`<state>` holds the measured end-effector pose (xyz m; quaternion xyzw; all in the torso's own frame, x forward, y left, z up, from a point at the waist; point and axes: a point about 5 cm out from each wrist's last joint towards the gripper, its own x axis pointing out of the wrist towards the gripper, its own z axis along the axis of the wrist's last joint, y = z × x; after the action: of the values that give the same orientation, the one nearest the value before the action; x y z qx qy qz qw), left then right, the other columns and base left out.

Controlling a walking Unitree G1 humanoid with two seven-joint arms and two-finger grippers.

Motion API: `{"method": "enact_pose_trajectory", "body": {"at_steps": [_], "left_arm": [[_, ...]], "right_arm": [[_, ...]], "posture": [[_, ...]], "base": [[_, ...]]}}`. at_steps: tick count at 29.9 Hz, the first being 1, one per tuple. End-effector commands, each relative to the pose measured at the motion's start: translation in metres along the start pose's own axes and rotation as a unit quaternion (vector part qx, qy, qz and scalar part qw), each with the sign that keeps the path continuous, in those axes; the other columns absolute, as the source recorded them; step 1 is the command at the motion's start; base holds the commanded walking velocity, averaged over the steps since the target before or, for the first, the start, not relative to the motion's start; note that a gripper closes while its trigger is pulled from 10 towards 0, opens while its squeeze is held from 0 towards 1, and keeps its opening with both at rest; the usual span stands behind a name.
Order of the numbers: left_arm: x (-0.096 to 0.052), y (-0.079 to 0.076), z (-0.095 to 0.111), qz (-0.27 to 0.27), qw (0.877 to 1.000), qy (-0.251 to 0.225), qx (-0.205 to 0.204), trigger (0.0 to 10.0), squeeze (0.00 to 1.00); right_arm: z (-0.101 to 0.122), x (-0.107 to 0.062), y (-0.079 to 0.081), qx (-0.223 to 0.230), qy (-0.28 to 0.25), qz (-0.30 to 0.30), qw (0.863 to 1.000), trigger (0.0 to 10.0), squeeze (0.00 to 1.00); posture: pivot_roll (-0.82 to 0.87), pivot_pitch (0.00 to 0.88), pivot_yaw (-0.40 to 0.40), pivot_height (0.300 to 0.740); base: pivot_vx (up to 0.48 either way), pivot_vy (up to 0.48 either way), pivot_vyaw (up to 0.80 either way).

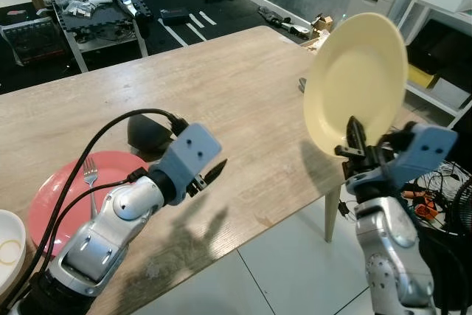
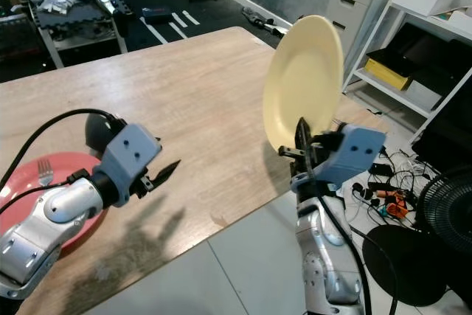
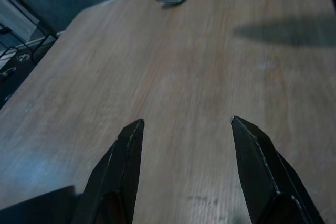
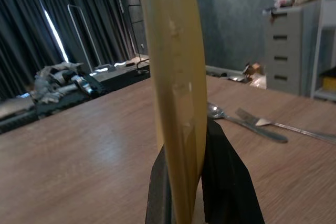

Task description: Setting the table

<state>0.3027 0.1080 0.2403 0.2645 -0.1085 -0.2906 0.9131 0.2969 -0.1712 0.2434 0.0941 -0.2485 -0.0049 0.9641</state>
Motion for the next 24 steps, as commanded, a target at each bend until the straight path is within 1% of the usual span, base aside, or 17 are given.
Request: {"method": "enact_pose_trajectory", "body": {"at_steps": [1, 3, 4, 5, 9, 10, 11, 15, 17, 24], "left_arm": [[0.001, -0.003, -0.002, -0.001, 0.999, -0.001, -0.032, 10.0, 0.00], [0.003, -0.002, -0.002, 0.016, 0.998, 0.002, -0.060, 10.0, 0.00], [0.003, -0.002, -0.002, 0.016, 0.998, 0.002, -0.060, 10.0, 0.00], [0.005, -0.003, -0.004, 0.023, 0.996, 0.005, -0.087, 10.0, 0.00], [0.007, -0.006, -0.006, 0.030, 0.995, 0.007, -0.090, 10.0, 0.00], [0.008, -0.007, -0.007, 0.033, 0.995, 0.006, -0.099, 10.0, 0.00], [0.008, -0.007, -0.008, 0.041, 0.991, 0.002, -0.128, 10.0, 0.00], [0.009, -0.006, -0.012, 0.050, 0.989, 0.002, -0.137, 10.0, 0.00], [0.008, -0.004, -0.015, 0.067, 0.986, 0.006, -0.153, 10.0, 0.00], [0.007, -0.004, -0.023, 0.090, 0.982, 0.017, -0.167, 10.0, 0.00]], "right_arm": [[0.007, -0.003, 0.003, -0.012, -0.021, -0.002, 1.000, 10.0, 0.00], [0.007, -0.003, 0.002, -0.018, -0.023, -0.010, 1.000, 10.0, 0.00], [0.007, -0.003, 0.002, -0.018, -0.023, -0.010, 1.000, 10.0, 0.00], [0.006, -0.003, 0.000, -0.032, -0.025, -0.021, 0.999, 10.0, 0.00], [0.006, -0.001, -0.002, -0.043, -0.027, -0.035, 0.998, 10.0, 0.00], [0.005, -0.001, -0.002, -0.045, -0.028, -0.036, 0.998, 10.0, 0.00], [0.004, -0.001, -0.003, -0.046, -0.028, -0.040, 0.998, 10.0, 0.00], [0.003, -0.001, -0.002, -0.047, -0.026, -0.043, 0.998, 10.0, 0.00], [-0.003, -0.002, -0.001, -0.035, -0.013, -0.051, 0.998, 10.0, 0.00], [-0.013, -0.005, -0.001, -0.030, 0.004, -0.058, 0.998, 10.0, 0.00]], "posture": [[0.08, 0.130, 0.105, 0.740], [0.08, 0.130, 0.103, 0.740], [0.08, 0.130, 0.103, 0.740], [0.08, 0.128, 0.099, 0.740], [0.08, 0.127, 0.098, 0.740], [0.08, 0.127, 0.098, 0.740], [0.08, 0.126, 0.099, 0.740], [0.07, 0.126, 0.099, 0.740], [0.07, 0.126, 0.099, 0.740], [0.08, 0.123, 0.093, 0.740]], "base": [[0.000, 0.000, 0.00], [0.000, 0.000, 0.00], [0.000, 0.000, 0.00], [0.000, 0.000, 0.00], [0.000, 0.000, 0.00], [0.000, 0.000, 0.00], [0.000, 0.000, 0.00], [0.000, 0.000, 0.00], [0.000, 0.000, 0.00], [0.000, 0.000, 0.00]]}}
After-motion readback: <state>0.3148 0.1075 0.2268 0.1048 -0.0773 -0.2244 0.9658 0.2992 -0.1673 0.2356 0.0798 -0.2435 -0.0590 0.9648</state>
